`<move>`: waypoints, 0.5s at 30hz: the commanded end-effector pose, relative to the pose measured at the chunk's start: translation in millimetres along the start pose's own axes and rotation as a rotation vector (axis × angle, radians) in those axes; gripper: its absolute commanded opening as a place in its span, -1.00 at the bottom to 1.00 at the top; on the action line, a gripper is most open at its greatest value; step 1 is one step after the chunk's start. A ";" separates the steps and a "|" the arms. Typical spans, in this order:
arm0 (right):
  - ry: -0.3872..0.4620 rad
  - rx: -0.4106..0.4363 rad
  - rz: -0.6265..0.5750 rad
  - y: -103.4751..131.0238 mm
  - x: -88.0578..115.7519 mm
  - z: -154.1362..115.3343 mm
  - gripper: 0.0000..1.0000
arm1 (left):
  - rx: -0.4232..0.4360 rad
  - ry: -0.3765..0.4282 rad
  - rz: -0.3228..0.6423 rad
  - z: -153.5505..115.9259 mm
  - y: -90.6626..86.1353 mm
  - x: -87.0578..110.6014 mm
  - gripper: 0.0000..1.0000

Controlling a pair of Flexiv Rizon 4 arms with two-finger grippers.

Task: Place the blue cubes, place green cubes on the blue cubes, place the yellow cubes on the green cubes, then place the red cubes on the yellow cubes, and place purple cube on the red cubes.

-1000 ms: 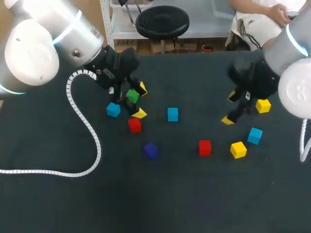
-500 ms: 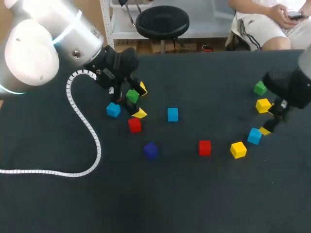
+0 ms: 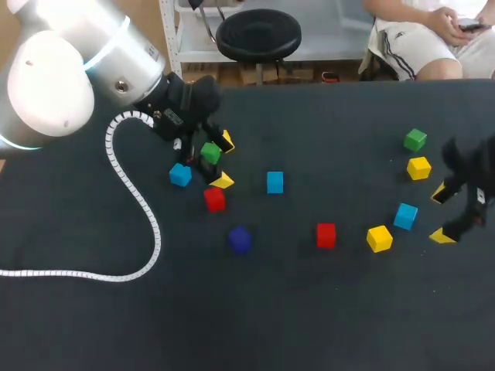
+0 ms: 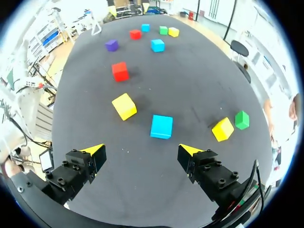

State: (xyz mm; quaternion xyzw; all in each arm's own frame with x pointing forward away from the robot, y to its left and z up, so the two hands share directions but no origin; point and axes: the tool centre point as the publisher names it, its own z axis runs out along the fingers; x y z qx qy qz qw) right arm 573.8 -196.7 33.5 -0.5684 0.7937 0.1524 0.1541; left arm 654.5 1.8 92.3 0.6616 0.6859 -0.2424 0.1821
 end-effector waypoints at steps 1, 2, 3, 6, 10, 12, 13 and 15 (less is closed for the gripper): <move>-0.074 0.013 -0.013 2.0 4.5 9.0 1.00 | 0.003 -0.001 0.002 -0.1 1.5 0.5 1.00; -0.092 0.016 -0.010 1.1 5.2 11.0 1.00 | 0.003 -0.001 0.002 -0.1 1.5 0.5 1.00; -0.111 0.023 -0.010 0.2 6.0 12.6 1.00 | 0.003 -0.001 0.002 -0.1 1.5 0.5 1.00; -0.133 0.034 0.008 -2.5 7.6 17.9 1.00 | 0.003 -0.001 0.002 -0.1 1.5 0.5 1.00; -0.160 0.052 0.012 -6.0 2.0 20.8 1.00 | 0.003 -0.001 0.002 -0.1 1.5 0.5 1.00; -0.166 0.053 0.009 -8.1 -3.1 23.2 1.00 | 0.003 -0.001 0.002 -0.1 1.5 0.5 1.00; -0.169 0.052 0.010 -9.4 -5.9 24.4 1.00 | 0.003 -0.001 0.002 -0.1 1.5 0.5 1.00; -0.175 0.053 0.003 -12.0 -13.3 26.1 1.00 | 0.003 -0.001 0.002 -0.1 1.5 0.5 1.00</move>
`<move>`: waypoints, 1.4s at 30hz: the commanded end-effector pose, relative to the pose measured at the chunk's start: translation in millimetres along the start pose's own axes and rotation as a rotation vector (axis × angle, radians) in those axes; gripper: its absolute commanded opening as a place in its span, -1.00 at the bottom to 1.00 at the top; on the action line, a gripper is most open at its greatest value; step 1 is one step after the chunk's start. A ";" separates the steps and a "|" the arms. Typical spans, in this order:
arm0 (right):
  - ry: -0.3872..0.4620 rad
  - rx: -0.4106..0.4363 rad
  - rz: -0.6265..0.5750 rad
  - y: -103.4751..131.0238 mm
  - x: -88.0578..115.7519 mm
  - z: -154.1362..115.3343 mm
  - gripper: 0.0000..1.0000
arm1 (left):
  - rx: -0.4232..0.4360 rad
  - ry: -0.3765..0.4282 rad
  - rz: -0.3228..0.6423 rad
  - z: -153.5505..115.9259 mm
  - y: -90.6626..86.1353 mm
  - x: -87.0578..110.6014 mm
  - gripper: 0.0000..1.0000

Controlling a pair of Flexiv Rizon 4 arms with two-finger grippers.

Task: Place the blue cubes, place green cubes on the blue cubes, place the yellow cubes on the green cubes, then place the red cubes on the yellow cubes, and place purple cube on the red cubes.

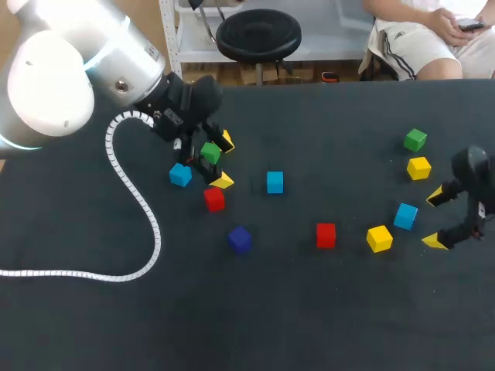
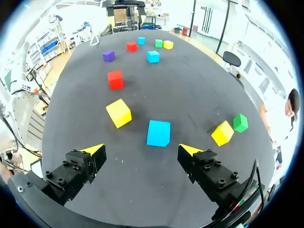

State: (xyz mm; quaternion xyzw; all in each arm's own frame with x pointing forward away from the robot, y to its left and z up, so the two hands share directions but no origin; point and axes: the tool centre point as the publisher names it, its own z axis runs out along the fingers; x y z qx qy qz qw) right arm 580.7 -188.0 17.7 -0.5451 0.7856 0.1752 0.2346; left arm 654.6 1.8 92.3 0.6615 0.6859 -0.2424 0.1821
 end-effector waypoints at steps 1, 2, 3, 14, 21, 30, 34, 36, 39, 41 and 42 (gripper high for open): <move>-0.015 -0.009 -0.009 -7.7 -12.0 10.3 1.00 | 0.003 -0.001 0.002 -0.1 1.5 0.5 1.00; -0.016 -0.009 -0.010 -9.0 -15.2 11.2 1.00 | 0.003 -0.001 0.002 -0.1 1.5 0.5 1.00; -0.017 -0.010 -0.016 -9.0 -18.9 12.5 1.00 | 0.003 -0.001 0.002 -0.1 1.5 0.5 1.00; -0.025 -0.009 -0.009 -23.4 -25.9 14.5 1.00 | 0.003 -0.001 0.002 -0.1 1.5 0.5 1.00; -0.051 -0.036 0.001 -29.1 -15.0 14.4 1.00 | 0.003 -0.001 0.002 -0.1 1.5 0.5 1.00; -0.076 -0.045 -0.004 -31.1 -4.9 24.7 1.00 | 0.003 -0.001 0.002 -0.1 1.5 0.5 1.00; -0.095 -0.048 -0.007 -33.6 -4.9 29.2 1.00 | 0.003 -0.001 0.002 -0.1 1.5 0.5 1.00; -0.103 -0.056 -0.004 -34.6 -5.0 32.1 1.00 | 0.003 -0.001 0.002 -0.1 1.5 0.5 1.00; -0.105 -0.058 -0.009 -35.0 -6.4 34.9 1.00 | 0.003 -0.001 0.002 -0.1 1.5 0.5 1.00; -0.108 -0.059 -0.009 -36.0 -6.7 35.8 1.00 | 0.003 -0.001 0.002 -0.1 1.5 0.5 1.00; -0.109 -0.059 -0.009 -36.8 -6.7 36.3 1.00 | 0.003 -0.001 0.002 -0.1 1.5 0.5 1.00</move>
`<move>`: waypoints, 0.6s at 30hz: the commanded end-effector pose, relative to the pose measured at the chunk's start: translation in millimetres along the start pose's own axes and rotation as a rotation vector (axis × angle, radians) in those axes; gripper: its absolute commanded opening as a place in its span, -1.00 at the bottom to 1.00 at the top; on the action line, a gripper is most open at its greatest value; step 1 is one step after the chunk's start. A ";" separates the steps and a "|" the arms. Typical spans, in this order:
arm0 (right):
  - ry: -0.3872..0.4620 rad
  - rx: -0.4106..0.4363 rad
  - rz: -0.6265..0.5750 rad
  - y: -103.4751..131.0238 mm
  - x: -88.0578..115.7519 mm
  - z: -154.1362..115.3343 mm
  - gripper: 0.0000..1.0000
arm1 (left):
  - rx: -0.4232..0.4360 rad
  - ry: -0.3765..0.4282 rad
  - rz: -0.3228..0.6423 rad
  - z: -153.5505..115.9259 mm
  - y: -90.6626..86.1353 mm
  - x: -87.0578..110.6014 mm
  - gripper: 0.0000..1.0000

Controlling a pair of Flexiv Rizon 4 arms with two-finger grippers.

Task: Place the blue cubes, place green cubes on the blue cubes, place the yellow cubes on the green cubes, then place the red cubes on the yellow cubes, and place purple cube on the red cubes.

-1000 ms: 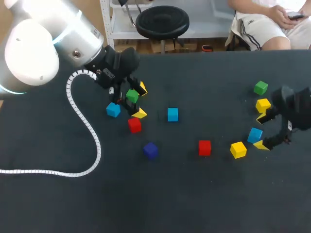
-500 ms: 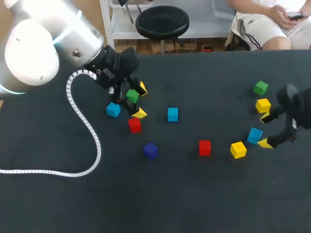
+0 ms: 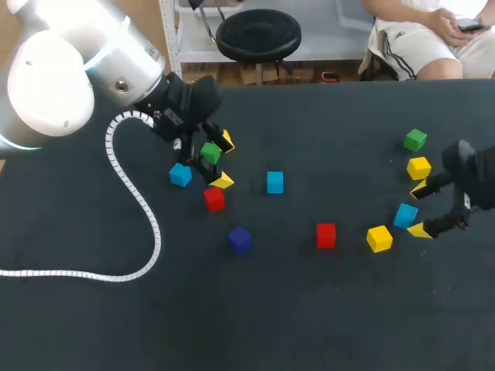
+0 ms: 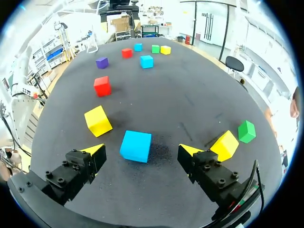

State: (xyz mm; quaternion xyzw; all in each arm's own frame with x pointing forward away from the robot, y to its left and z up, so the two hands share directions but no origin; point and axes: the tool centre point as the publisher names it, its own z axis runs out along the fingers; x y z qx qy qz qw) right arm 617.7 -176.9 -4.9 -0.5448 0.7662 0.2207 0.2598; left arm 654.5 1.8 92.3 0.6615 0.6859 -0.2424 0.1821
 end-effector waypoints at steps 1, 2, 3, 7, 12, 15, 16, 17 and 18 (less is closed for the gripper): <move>-0.011 -0.008 0.000 -6.5 0.7 5.2 1.00 | 0.003 -0.001 0.002 -0.1 1.5 0.5 1.00; -0.010 -0.007 0.000 -7.1 0.4 5.4 1.00 | 0.003 -0.001 0.002 -0.1 1.5 0.5 1.00; -0.009 -0.006 0.000 -7.5 0.2 5.4 1.00 | 0.003 -0.001 0.002 -0.1 1.5 0.5 1.00; -0.011 -0.006 0.005 -9.3 0.8 5.8 1.00 | 0.003 -0.001 0.002 -0.1 1.5 0.5 1.00; 0.001 -0.042 0.016 -12.3 0.3 14.9 1.00 | 0.003 -0.001 0.002 -0.1 1.5 0.5 1.00; 0.001 -0.061 0.015 -13.9 -1.8 20.4 1.00 | 0.003 -0.001 0.002 -0.1 1.5 0.5 1.00; 0.003 -0.064 0.013 -14.3 -2.6 21.4 1.00 | 0.003 -0.001 0.002 -0.1 1.5 0.5 1.00; 0.004 -0.065 0.012 -14.6 -3.2 21.8 1.00 | 0.003 -0.001 0.002 -0.1 1.5 0.5 1.00; 0.004 -0.066 0.010 -15.1 -4.2 22.0 1.00 | 0.003 -0.001 0.002 -0.1 1.5 0.5 1.00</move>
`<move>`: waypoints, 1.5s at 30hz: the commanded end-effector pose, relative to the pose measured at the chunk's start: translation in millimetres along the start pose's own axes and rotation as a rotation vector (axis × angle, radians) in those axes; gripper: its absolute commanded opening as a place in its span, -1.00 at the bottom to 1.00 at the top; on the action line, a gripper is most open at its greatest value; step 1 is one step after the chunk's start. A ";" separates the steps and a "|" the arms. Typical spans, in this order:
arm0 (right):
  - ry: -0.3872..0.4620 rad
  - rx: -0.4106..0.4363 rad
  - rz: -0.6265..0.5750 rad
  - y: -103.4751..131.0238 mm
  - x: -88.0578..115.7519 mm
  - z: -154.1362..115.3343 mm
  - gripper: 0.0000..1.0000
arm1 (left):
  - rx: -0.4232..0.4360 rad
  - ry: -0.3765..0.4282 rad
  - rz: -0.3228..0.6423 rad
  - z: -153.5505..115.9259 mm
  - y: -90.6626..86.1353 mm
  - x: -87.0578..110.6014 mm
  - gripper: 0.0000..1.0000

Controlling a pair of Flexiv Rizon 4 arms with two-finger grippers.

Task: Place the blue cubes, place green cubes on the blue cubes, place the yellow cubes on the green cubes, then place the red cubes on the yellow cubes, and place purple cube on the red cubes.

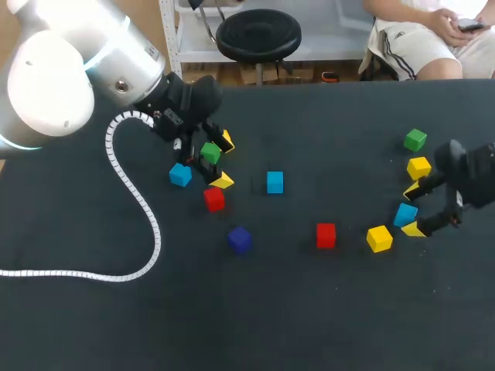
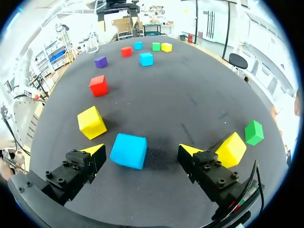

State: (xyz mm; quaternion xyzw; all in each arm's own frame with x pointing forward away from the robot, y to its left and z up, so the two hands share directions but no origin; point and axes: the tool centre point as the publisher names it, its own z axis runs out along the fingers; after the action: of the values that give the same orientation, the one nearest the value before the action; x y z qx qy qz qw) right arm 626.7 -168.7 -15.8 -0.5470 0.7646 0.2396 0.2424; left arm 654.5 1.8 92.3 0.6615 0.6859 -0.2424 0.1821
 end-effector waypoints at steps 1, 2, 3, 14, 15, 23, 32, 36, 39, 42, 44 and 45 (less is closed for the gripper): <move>-0.001 -0.018 -0.004 -9.3 -3.6 6.7 1.00 | 0.003 -0.001 0.002 -0.1 1.5 0.5 1.00; -0.001 -0.018 -0.005 -9.7 -3.9 6.7 1.00 | 0.003 -0.001 0.002 -0.1 1.5 0.5 1.00; 0.000 -0.018 -0.006 -10.3 -4.0 6.6 1.00 | 0.003 -0.001 0.002 -0.1 1.5 0.5 1.00; 0.009 -0.009 0.009 -11.2 3.7 4.0 1.00 | 0.003 -0.001 0.002 -0.1 1.5 0.5 1.00; 0.008 -0.009 0.010 -11.3 4.1 4.1 1.00 | 0.003 -0.001 0.002 -0.1 1.5 0.5 1.00; 0.008 -0.018 -0.012 -12.1 2.0 6.7 1.00 | 0.003 -0.001 0.002 -0.1 1.5 0.5 1.00; 0.015 -0.037 -0.057 -4.4 5.6 -0.5 -1.00 | 0.003 -0.001 0.002 -0.1 1.5 0.5 1.00; 0.018 -0.033 -0.065 -3.6 5.3 -4.4 -1.00 | 0.003 -0.001 0.002 -0.1 1.5 0.5 1.00; 0.032 -0.034 -0.075 -3.2 3.1 -7.1 -1.00 | 0.003 -0.001 0.002 -0.1 1.5 0.5 1.00; 0.052 -0.031 -0.084 -2.3 -3.6 -9.1 -1.00 | 0.003 -0.001 0.002 -0.1 1.5 0.5 1.00; 0.070 -0.026 -0.091 -2.7 -10.3 -10.6 -1.00 | 0.003 -0.001 0.002 -0.1 1.5 0.5 1.00; 0.069 -0.026 -0.098 -2.2 -14.5 -11.6 -1.00 | 0.003 -0.001 0.002 -0.1 1.5 0.5 1.00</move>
State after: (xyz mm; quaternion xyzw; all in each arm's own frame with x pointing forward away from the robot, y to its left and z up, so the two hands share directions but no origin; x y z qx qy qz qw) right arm 633.7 -172.6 -7.3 -0.5928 0.7388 0.2272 0.2262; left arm 654.6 1.9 92.3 0.6615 0.6859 -0.2424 0.1821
